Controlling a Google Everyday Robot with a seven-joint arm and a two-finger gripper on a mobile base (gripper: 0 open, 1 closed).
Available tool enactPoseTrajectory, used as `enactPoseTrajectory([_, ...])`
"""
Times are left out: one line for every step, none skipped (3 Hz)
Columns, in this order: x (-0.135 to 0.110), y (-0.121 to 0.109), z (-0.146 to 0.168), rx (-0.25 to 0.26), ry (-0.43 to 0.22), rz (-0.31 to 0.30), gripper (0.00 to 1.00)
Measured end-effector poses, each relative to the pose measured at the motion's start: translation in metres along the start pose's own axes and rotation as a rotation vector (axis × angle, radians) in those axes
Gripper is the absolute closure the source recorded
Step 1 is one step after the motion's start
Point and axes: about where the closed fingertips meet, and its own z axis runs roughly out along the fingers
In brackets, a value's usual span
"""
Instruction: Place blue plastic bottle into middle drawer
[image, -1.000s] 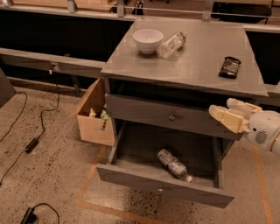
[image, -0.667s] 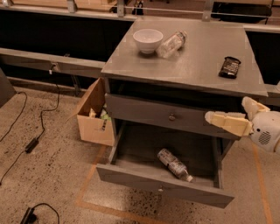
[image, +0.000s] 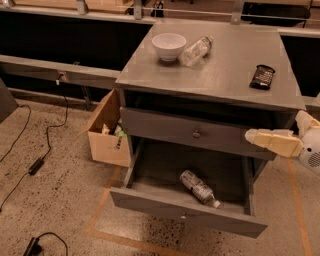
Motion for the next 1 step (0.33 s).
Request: enactPoseTrajectory([-0.0098, -0.0287, -0.0265, 0.149, -0.023, -0.011, 0.0])
